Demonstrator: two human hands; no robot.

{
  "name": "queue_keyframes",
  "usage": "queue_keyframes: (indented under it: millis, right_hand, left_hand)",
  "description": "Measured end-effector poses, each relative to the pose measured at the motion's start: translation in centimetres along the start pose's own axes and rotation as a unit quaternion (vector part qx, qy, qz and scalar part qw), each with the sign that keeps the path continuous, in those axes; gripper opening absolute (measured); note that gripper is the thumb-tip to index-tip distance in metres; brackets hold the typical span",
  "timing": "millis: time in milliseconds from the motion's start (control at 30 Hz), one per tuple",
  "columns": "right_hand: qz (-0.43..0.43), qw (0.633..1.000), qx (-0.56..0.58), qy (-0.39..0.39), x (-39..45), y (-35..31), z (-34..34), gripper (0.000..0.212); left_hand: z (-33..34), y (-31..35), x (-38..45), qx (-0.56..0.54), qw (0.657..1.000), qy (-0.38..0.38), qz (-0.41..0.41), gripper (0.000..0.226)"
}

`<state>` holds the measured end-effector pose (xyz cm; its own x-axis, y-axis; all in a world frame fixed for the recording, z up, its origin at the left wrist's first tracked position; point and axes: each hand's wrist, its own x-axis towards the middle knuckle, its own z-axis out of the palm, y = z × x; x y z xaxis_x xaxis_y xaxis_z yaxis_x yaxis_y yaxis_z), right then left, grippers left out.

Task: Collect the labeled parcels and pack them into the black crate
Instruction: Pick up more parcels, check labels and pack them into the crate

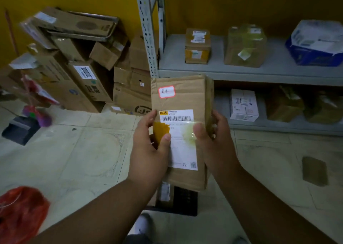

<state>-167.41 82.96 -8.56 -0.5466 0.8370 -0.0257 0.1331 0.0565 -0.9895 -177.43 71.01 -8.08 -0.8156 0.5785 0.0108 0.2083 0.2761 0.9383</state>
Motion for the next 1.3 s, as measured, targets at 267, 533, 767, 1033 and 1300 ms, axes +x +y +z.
queue_keyframes:
  millis: [267,533,767,1033,1300]
  right_hand:
    - [0.092,0.975,-0.154,0.133,1.2,9.3,2.7,0.074]
    - [0.198,0.932,-0.269,0.143,1.0,28.4,5.6,0.068]
    - [0.261,0.911,-0.292,0.126,-1.2,45.3,9.1,0.062]
    - [0.192,0.899,-0.387,0.072,-0.3,55.9,11.3,0.059]
    - [0.13,0.884,-0.448,0.019,-1.8,60.2,10.9,0.051]
  left_hand:
    - [4.2,-9.0,4.2,0.018,0.988,-0.147,-0.047,0.053]
    - [12.4,-26.0,5.0,-0.038,0.93,-0.285,-0.227,0.064]
    - [17.5,-41.7,3.0,-0.086,0.879,-0.282,-0.374,0.032]
    - [20.4,-52.7,3.0,-0.057,0.863,-0.283,-0.416,0.03]
    - [21.2,-59.0,4.1,0.029,0.858,-0.348,-0.376,0.031]
